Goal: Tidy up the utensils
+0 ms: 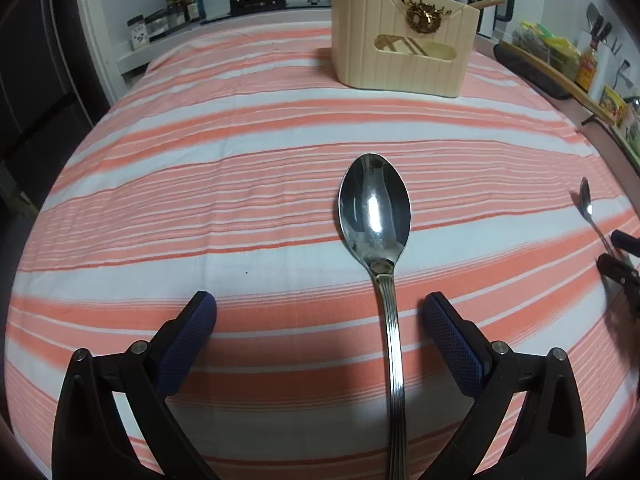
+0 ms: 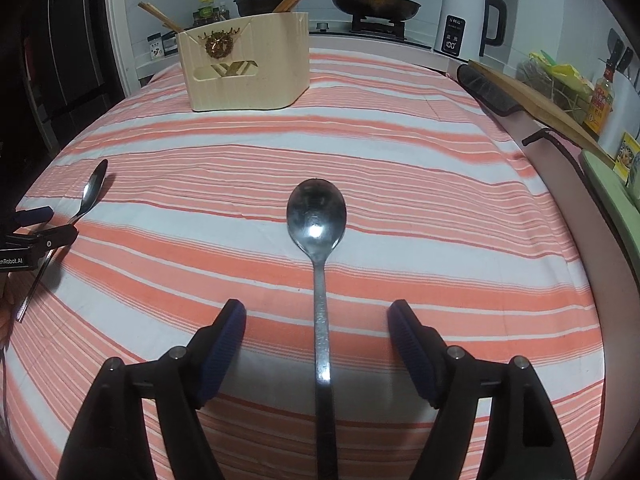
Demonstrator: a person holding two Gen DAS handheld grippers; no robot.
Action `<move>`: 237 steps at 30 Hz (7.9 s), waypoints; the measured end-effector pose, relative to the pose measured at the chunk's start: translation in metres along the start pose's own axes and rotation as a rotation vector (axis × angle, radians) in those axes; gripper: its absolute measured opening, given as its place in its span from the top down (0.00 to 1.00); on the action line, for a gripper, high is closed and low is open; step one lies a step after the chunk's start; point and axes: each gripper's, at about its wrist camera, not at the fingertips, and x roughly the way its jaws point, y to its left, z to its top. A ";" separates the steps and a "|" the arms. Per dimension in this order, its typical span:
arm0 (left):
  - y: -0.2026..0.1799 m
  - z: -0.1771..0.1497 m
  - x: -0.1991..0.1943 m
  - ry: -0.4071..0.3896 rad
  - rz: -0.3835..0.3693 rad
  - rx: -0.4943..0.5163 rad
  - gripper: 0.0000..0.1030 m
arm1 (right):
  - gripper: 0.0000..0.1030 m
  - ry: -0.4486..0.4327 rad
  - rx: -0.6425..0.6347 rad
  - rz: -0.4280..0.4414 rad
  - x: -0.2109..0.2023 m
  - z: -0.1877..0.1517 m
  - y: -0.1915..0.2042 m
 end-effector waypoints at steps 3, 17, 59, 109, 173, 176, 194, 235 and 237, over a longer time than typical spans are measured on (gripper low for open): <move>0.000 0.000 -0.001 0.000 -0.002 -0.002 0.00 | 0.26 0.001 -0.001 0.002 0.000 0.000 0.000; 0.006 0.000 -0.003 0.068 -0.090 0.096 0.00 | 0.24 0.100 -0.052 0.055 -0.003 0.002 -0.006; -0.011 0.044 -0.063 -0.137 -0.168 0.023 0.59 | 0.65 -0.180 -0.022 0.097 -0.041 0.052 0.002; -0.012 0.140 -0.178 -0.397 -0.354 -0.003 0.60 | 0.65 -0.422 -0.103 0.294 -0.140 0.168 0.026; -0.066 0.059 -0.225 -0.406 0.160 -0.091 0.00 | 0.11 -0.389 -0.077 0.084 -0.190 0.111 0.058; -0.063 0.059 -0.231 -0.389 0.158 -0.099 0.00 | 0.11 -0.395 -0.095 0.081 -0.199 0.107 0.065; -0.057 0.051 -0.247 -0.382 0.148 -0.131 0.00 | 0.11 -0.438 -0.076 0.076 -0.228 0.103 0.076; -0.056 0.051 -0.248 -0.382 0.158 -0.131 0.00 | 0.11 -0.433 -0.091 0.086 -0.230 0.101 0.085; -0.057 0.051 -0.247 -0.380 0.157 -0.130 0.00 | 0.11 -0.430 -0.092 0.086 -0.230 0.100 0.085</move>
